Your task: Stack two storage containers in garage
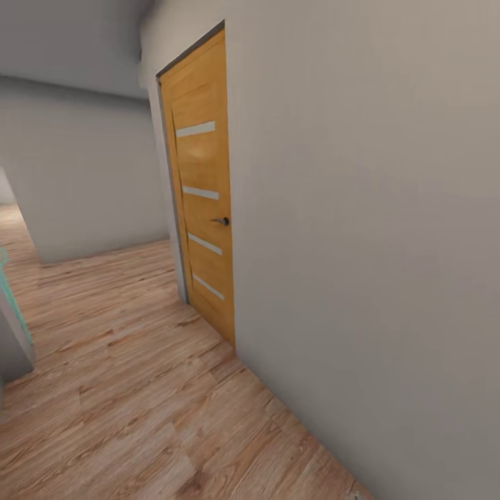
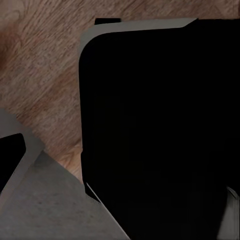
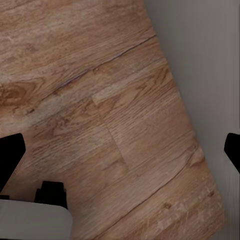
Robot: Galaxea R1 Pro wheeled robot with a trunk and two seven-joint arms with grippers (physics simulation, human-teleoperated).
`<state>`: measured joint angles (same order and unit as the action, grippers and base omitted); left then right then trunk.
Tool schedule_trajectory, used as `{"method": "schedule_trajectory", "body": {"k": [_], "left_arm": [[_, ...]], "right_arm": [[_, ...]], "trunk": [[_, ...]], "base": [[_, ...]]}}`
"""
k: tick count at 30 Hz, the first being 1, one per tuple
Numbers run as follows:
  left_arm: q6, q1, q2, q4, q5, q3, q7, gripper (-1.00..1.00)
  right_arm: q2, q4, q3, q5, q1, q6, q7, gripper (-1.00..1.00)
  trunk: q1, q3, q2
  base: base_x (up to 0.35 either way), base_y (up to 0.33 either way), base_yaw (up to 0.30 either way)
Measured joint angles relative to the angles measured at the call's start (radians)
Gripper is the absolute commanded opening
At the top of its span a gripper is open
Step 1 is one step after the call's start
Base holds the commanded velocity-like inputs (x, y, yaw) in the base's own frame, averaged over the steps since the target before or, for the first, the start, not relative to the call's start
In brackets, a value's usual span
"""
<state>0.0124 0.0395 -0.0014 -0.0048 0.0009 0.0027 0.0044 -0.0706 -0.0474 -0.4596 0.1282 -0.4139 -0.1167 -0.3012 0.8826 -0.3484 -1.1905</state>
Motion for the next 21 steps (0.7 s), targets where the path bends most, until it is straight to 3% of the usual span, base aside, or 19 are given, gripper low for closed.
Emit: {"method": "schedule_trajectory", "body": {"k": [6,21], "left_arm": [[0.000,0.000,0.000,0.000,0.003,0.000,-0.003,1.00],[0.000,0.000,0.000,0.000,0.005,0.002,-0.002,1.00]], "right_arm": [[0.000,0.000,0.001,0.000,0.000,0.000,0.000,1.00],[0.003,-0.002,0.002,0.000,0.000,0.011,-0.001,1.00]], "trunk": [[0.000,0.000,0.000],[0.001,-0.006,0.000]], "base": [[0.215,0.000,0.091],[0.023,0.000,0.278]]}}
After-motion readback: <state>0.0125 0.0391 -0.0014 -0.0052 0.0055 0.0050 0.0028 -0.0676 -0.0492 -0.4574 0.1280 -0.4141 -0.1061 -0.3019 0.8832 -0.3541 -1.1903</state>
